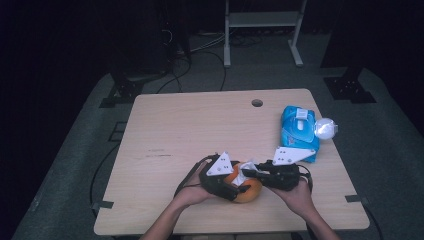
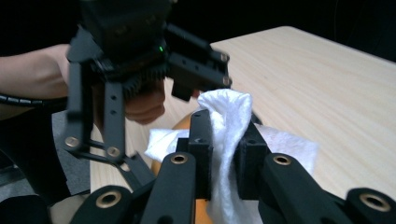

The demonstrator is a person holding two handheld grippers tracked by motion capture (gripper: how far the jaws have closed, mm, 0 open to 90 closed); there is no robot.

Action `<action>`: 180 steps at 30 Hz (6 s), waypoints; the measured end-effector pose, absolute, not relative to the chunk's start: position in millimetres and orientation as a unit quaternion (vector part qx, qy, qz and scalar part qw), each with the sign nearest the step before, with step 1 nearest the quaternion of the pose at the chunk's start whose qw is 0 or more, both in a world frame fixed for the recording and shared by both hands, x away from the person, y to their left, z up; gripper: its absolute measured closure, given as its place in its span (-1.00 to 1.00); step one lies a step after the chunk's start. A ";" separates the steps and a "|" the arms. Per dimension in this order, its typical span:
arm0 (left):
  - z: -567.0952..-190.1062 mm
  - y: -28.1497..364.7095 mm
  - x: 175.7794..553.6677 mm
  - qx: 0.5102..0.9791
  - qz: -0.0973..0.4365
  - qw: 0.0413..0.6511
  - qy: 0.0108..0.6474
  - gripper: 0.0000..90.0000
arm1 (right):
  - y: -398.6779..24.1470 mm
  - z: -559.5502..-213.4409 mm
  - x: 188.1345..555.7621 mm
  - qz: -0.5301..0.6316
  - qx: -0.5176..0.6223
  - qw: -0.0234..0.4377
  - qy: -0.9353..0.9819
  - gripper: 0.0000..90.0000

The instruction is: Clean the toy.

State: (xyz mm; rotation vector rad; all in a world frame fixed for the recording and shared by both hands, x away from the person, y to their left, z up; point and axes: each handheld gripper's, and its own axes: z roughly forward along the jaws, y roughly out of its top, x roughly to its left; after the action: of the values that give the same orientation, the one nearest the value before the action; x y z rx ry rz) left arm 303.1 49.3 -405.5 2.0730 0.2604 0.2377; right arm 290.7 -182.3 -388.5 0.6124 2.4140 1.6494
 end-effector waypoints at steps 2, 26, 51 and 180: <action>-404.7 54.9 306.4 0.849 0.089 0.510 0.110 -0.62 | -183.9 -389.8 291.1 0.548 0.205 0.080 0.807 0.76; -438.0 64.0 322.3 0.839 0.025 0.526 0.133 -0.80 | -222.4 -399.0 305.5 0.565 0.259 0.054 0.782 0.76; -429.7 87.0 336.3 0.798 -0.023 0.556 0.232 -0.27 | -203.9 -401.4 302.6 0.557 0.242 0.078 0.791 0.76; -417.2 63.6 310.0 0.823 0.065 0.538 0.171 -0.16 | -211.9 -386.8 302.1 0.560 0.249 0.066 0.788 0.77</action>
State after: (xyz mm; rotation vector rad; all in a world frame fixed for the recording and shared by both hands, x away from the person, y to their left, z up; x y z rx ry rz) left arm 310.0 63.6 -417.2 1.9566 0.4079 0.1541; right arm 302.1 -211.9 -386.8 0.7500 2.3763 1.6890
